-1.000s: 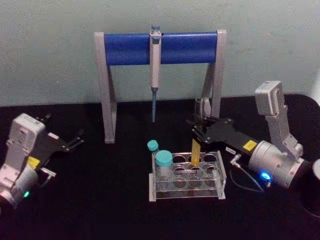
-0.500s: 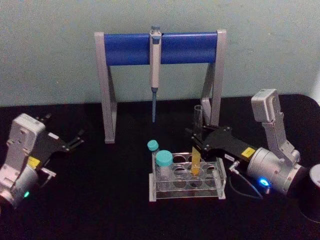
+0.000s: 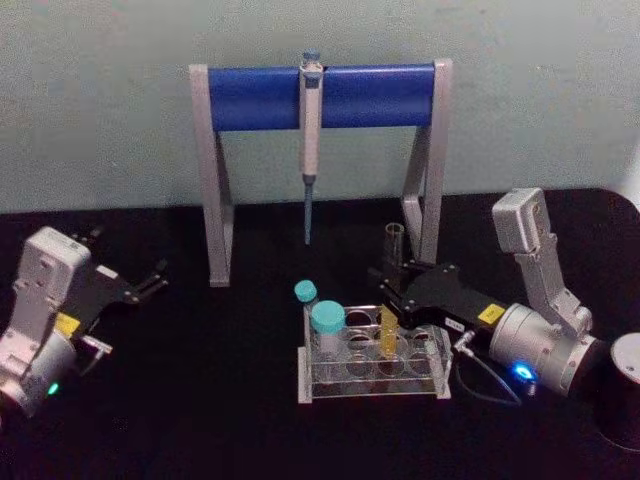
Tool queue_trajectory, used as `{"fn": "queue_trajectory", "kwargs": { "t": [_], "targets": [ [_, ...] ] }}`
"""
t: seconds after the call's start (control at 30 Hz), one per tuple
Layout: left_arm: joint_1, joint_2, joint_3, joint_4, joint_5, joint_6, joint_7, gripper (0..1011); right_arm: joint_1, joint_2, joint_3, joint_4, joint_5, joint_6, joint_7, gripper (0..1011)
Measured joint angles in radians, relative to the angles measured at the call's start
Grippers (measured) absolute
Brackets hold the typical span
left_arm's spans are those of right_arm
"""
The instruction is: Pick up the test tube from the test tube rack, shake it, then place it back into the test tube rack.
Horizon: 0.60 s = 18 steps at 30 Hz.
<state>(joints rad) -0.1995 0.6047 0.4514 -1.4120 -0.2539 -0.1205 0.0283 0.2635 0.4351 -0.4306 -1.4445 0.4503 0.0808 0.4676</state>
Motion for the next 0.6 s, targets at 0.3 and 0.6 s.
{"fn": "queue_trajectory", "kwargs": {
  "t": [0.3,0.6],
  "targets": [
    [0.0,0.0,0.0,0.0,0.0,0.0,0.0,1010,0.002,-0.003,-0.004,0.007,-0.005,0.002,0.003,232],
    [0.0,0.0,0.0,0.0,0.0,0.0,0.0,1010,0.003,-0.003,-0.007,0.011,-0.013,0.003,0.002,232]
  ]
}}
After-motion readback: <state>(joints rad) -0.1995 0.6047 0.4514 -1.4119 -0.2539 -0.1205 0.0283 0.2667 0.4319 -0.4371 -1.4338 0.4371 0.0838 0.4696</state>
